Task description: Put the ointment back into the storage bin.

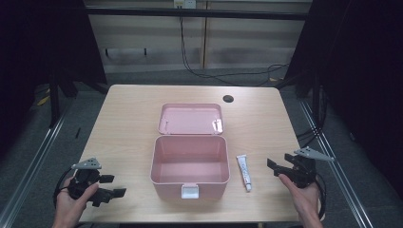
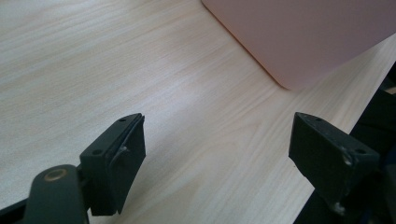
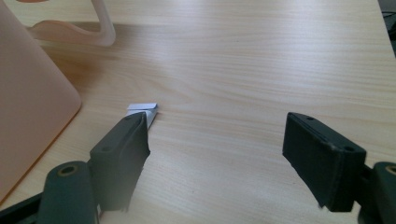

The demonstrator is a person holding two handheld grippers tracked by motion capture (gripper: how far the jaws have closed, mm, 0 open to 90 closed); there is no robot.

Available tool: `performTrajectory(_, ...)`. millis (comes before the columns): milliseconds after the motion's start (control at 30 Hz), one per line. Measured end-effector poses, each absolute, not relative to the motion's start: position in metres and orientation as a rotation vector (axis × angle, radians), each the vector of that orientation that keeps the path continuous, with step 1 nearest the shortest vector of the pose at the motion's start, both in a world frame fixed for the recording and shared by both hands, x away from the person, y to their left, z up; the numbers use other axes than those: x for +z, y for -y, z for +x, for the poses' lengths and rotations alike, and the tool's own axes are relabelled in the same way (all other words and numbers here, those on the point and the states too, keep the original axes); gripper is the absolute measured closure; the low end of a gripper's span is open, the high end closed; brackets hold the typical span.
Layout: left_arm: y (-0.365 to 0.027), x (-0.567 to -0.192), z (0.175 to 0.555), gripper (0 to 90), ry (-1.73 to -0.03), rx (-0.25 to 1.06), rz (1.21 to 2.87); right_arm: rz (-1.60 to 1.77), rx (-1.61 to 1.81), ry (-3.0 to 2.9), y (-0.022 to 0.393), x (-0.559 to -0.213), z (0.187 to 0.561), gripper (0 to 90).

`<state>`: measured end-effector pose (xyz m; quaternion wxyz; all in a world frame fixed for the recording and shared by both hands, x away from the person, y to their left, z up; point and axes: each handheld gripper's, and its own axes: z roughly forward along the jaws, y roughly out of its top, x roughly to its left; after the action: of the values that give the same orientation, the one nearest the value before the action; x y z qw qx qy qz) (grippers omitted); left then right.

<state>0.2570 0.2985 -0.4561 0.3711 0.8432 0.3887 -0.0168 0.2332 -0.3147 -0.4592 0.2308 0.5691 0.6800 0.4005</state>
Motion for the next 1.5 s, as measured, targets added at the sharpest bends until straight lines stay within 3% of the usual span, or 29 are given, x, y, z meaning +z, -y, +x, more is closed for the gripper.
performTrajectory(700, -0.298, -0.456, 0.257, 18.6, -0.998, -0.040, 2.163, 1.620, 1.082, -2.053, 0.300, -0.431, 0.237, 31.6)
performTrajectory(1200, -0.297, -0.458, 0.258, 18.6, -1.007, -0.039, 2.169, 1.539, 1.026, -2.264, 0.286, -0.408, 0.253, 31.7)
performTrajectory(1333, -0.298, -0.459, 0.259, 18.5, -1.016, -0.039, 2.177, 1.540, 0.999, -2.283, 0.282, -0.400, 0.260, 40.0)
performTrajectory(1500, -0.298, -0.459, 0.259, 18.6, -1.020, -0.042, 2.169, 1.522, 0.966, -2.335, 0.274, -0.395, 0.267, 42.2)
